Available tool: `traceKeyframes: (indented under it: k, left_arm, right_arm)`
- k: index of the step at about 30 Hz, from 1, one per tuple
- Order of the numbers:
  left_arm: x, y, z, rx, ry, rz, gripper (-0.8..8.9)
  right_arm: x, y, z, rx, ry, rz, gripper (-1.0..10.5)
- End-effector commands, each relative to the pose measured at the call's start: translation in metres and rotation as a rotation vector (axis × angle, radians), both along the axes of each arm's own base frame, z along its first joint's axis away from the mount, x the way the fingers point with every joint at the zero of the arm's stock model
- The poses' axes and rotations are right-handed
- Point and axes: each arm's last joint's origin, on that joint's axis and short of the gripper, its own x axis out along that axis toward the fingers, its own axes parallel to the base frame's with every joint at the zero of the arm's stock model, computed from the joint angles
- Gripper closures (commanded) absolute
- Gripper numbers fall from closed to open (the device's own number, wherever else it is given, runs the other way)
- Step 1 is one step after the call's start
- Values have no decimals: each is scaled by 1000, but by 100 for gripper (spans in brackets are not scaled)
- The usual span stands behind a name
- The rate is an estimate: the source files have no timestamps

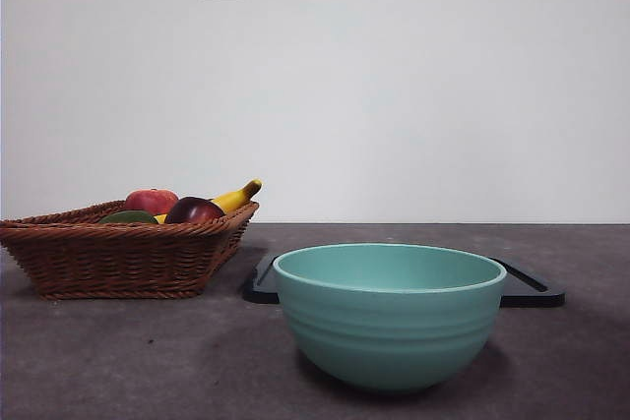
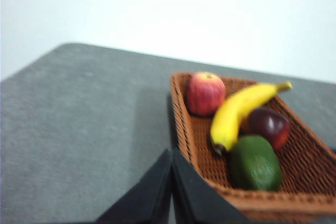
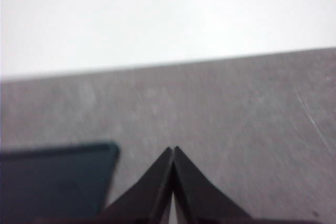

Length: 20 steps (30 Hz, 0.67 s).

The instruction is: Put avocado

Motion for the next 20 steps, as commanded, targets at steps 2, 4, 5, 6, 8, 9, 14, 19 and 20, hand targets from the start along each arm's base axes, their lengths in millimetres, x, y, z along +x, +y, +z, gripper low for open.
traceKeyframes:
  k: [2,4,5,6,8,9,14,19,20]
  left_arm:
    - [-2,1,23,-37,-71,33,807]
    - [-2,1,33,-41,-75,33,806]
    - [-1,1,38,-41,-74,33,806]
    - [0,1,44,-41,-71,32,806]
    - [2,1,54,-39,-62,29,807]
    - [4,0,60,-39,-53,18,807]
    - [18,-4,87,-39,-1,-93,807]
    - [34,-8,121,-40,45,-202,807]
    - [37,-8,128,-41,50,-218,807]
  right_arm:
    - [-3,0,20,91,-62,-12,941]
    - [-4,-1,31,94,-65,-24,941]
    - [-4,-1,36,94,-63,-25,941]
    - [-4,-1,42,94,-61,-25,941]
    - [-3,-1,55,94,-53,-25,941]
    - [-1,-1,62,94,-46,-25,941]
    - [9,1,94,92,22,30,941]
    - [24,5,128,71,134,150,941]
    - [26,5,134,61,152,179,941]
